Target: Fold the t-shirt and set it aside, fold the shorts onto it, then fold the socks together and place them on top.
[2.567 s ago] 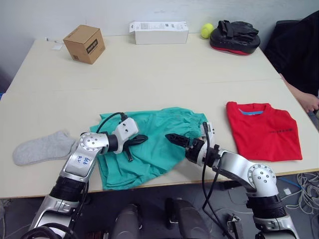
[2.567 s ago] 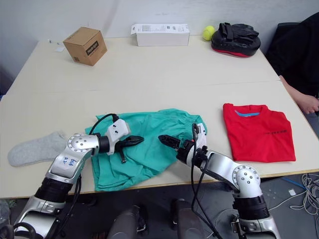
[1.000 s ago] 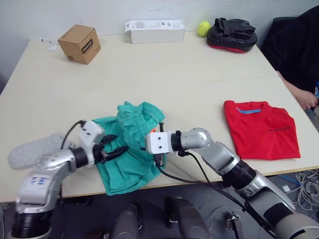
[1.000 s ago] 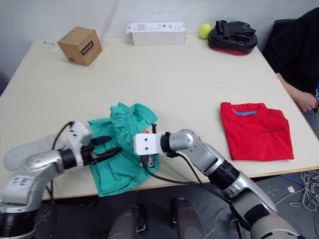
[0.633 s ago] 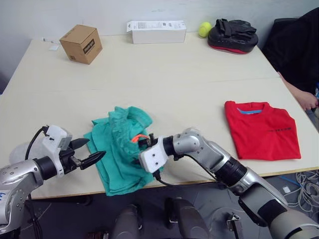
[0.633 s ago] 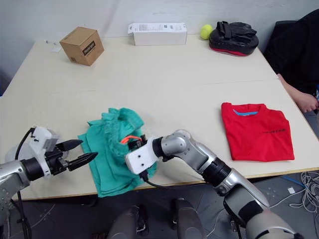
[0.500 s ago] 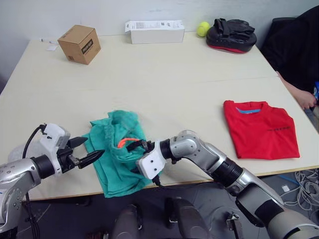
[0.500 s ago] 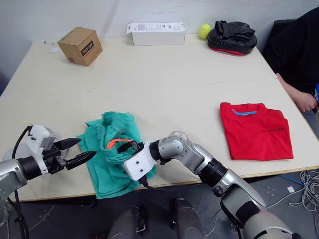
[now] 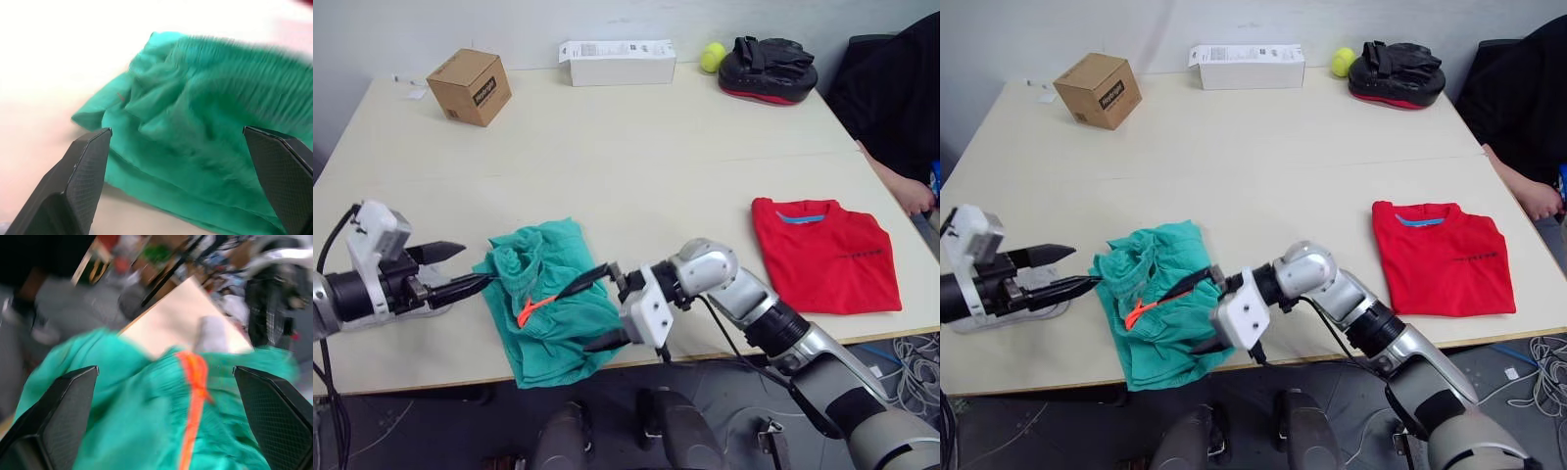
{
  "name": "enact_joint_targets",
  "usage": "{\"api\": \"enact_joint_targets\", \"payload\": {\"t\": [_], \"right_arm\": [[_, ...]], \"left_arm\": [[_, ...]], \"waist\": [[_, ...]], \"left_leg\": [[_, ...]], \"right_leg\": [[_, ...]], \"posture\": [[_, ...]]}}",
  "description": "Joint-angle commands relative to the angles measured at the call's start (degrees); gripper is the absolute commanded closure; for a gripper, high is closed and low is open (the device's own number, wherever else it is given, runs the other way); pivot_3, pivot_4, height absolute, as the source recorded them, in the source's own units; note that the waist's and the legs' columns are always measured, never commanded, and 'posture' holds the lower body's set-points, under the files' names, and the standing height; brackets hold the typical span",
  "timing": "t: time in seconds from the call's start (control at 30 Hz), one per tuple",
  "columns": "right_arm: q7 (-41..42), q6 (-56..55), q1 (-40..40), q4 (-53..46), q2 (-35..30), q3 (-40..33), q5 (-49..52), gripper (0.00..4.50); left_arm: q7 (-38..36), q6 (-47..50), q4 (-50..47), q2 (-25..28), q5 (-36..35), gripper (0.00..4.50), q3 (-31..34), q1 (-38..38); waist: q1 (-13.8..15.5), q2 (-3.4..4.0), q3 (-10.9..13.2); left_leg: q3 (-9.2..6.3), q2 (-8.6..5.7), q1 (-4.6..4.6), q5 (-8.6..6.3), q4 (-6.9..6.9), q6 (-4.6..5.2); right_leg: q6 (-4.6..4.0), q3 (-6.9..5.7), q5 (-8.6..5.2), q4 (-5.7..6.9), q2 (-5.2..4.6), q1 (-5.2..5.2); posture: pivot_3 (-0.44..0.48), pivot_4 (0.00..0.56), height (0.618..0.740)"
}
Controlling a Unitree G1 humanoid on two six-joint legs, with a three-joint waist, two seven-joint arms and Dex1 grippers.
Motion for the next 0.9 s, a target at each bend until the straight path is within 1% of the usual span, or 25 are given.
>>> {"api": "enact_joint_targets", "payload": {"t": [0.03,0.07,0.1,0.13,0.2,0.27,0.3,0.33,0.4,0.47,0.5,0.53,0.63,0.7,0.73,0.83,0.9], "right_arm": [[0.59,10.69,1.25,-3.28,-2.85,-5.32,4.71,0.02],[0.72,13.08,1.88,-3.72,-3.61,-6.26,5.25,0.39],[0.59,14.85,2.57,-4.17,-4.08,-6.93,5.29,0.56],[0.16,16.4,3.14,-4.59,-4.22,-7.52,5.11,0.91],[-0.88,19.11,3.97,-5.12,-3.92,-8.57,4.59,1.63],[-1.91,20.67,4.15,-4.91,-3.19,-9.07,3.58,2.35],[-2.16,20.99,4.15,-4.81,-2.89,-9.21,3.16,2.67],[-2.49,21.05,4.09,-4.5,-2.53,-9.18,2.53,3.02],[-3.31,21.41,3.78,-3.74,-1.57,-8.96,1.19,3.72],[-4.67,22.05,3.24,-2.76,-0.03,-8.84,-0.08,4.33],[-5.23,22.56,2.95,-2.43,0.99,-8.79,-0.44,4.5],[-5.62,23.1,2.78,-2.26,1.89,-8.79,-0.64,4.5],[-6.8,24.38,2.64,-1.71,5.02,-7.83,-1.88,4.5],[-7.58,24.06,2.65,-0.25,7.3,-6.27,-3.93,4.5],[-7.91,23.99,2.59,0.83,8.33,-5.37,-5.21,4.5],[-7.39,23.49,2.71,4.36,10.01,-2.36,-8.86,4.5],[-6.68,20.9,3.07,7.22,10.14,-0.53,-11.45,4.5]], "left_arm": [[-0.5,0.91,-2.71,2.02,-3.92,0.0,-4.73,-7.57],[0.03,1.08,-3.4,1.73,-4.34,0.0,-7.36,-10.44],[0.79,1.06,-3.95,1.11,-4.07,0.0,-10.29,-13.22],[1.12,0.43,-4.27,0.65,-3.23,0.0,-13.11,-15.37],[1.66,-1.98,-4.33,-0.17,0.33,0.0,-19.62,-19.32],[2.34,-3.41,-2.86,-1.26,3.16,0.4,-24.85,-22.86],[2.35,-3.81,-2.11,-1.42,4.1,0.58,-26.3,-23.76],[2.01,-5.17,-1.44,-1.06,6.27,0.91,-28.38,-24.05],[1.07,-8.67,0.2,1.06,11.73,1.54,-32.3,-22.54],[0.98,-11.46,2.63,2.4,15.24,2.1,-33.12,-20.12],[0.84,-12.14,3.47,2.9,15.78,2.37,-32.23,-18.43],[0.62,-12.52,3.95,3.18,16.04,2.73,-31.33,-17.05],[0.71,-12.93,3.57,3.28,16.34,3.7,-28.63,-11.68],[2.19,-12.95,3.1,2.05,17.27,4.31,-28.93,-9.06],[3.57,-13.21,3.28,0.83,18.21,4.45,-29.76,-8.36],[7.48,-15.52,5.56,-3.25,22.32,4.45,-33.15,-7.62],[9.6,-17.11,7.83,-6.17,24.37,4.45,-34.02,-7.83]], "waist": [[0.23,-0.02,-0.01],[0.62,-0.02,-0.01],[0.71,-0.02,-0.01],[0.72,-0.01,0.0],[0.76,-0.01,0.0],[0.32,0.0,0.01],[0.13,0.0,0.01],[-0.04,0.0,0.01],[-0.16,0.01,0.01],[-0.31,0.0,0.02],[-0.31,-0.01,0.02],[-0.29,-0.04,0.03],[-0.19,-0.07,0.05],[-0.12,-0.07,0.05],[-0.11,-0.07,0.04],[0.01,-0.09,0.03],[0.12,-0.09,0.03]], "left_leg": [[0.0,-0.01,-0.02,-0.01,0.0,-0.01],[-0.02,-0.02,-0.02,-0.01,0.04,-0.01],[-0.04,-0.06,-0.03,-0.01,0.07,0.0],[0.0,-0.06,-0.04,-0.04,0.1,0.03],[0.01,-0.09,-0.06,-0.04,0.1,0.07],[0.07,-0.09,-0.06,0.02,0.1,0.18],[0.09,-0.06,-0.08,0.07,0.1,0.24],[0.09,-0.04,-0.08,0.08,0.1,0.23],[0.1,0.06,-0.07,0.07,0.09,0.11],[0.12,0.11,-0.08,0.08,0.08,-0.02],[0.17,0.11,-0.1,0.14,0.08,-0.16],[0.17,0.11,-0.15,0.27,0.09,-0.38],[0.14,0.17,-0.3,0.35,0.12,-0.51],[0.14,0.17,-0.3,0.35,0.15,-0.51],[0.14,0.17,-0.3,0.34,0.18,-0.49],[0.14,0.13,-0.31,0.21,0.31,-0.21],[0.14,0.08,-0.32,0.18,0.38,-0.09]], "right_leg": [[0.0,-0.01,0.0,-0.03,0.0,0.0],[-0.01,-0.02,0.0,-0.02,-0.02,0.03],[-0.01,-0.03,0.0,-0.04,-0.05,0.05],[-0.02,-0.02,-0.01,-0.06,-0.06,0.05],[0.0,-0.01,0.0,-0.07,-0.07,0.07],[0.0,0.03,0.0,-0.04,-0.04,0.03],[0.01,0.04,0.0,-0.02,0.02,-0.01],[0.01,0.04,0.0,0.02,0.06,-0.03],[0.02,0.09,-0.01,0.07,0.21,-0.12],[-0.03,0.14,-0.1,0.24,0.29,-0.26],[-0.08,0.22,-0.17,0.38,0.31,-0.4],[-0.09,0.24,-0.24,0.51,0.31,-0.52],[-0.15,0.24,-0.28,0.68,0.36,-0.73],[-0.15,0.24,-0.28,0.71,0.35,-0.73],[-0.16,0.24,-0.28,0.73,0.33,-0.72],[-0.16,0.24,-0.28,0.79,0.27,-0.7],[-0.16,0.22,-0.28,0.82,0.2,-0.66]], "posture": [[0.0,0.15,0.74],[0.0,0.15,0.74],[0.0,0.15,0.74],[0.0,0.15,0.74],[0.0,0.15,0.74],[0.0,0.15,0.74],[0.0,0.15,0.74],[0.0,0.15,0.74],[0.0,0.15,0.74],[0.0,0.15,0.74],[0.0,0.15,0.74],[0.0,0.15,0.74],[0.0,0.15,0.74],[0.0,0.15,0.74],[0.0,0.15,0.74],[0.0,0.15,0.74],[0.0,0.15,0.74]]}}
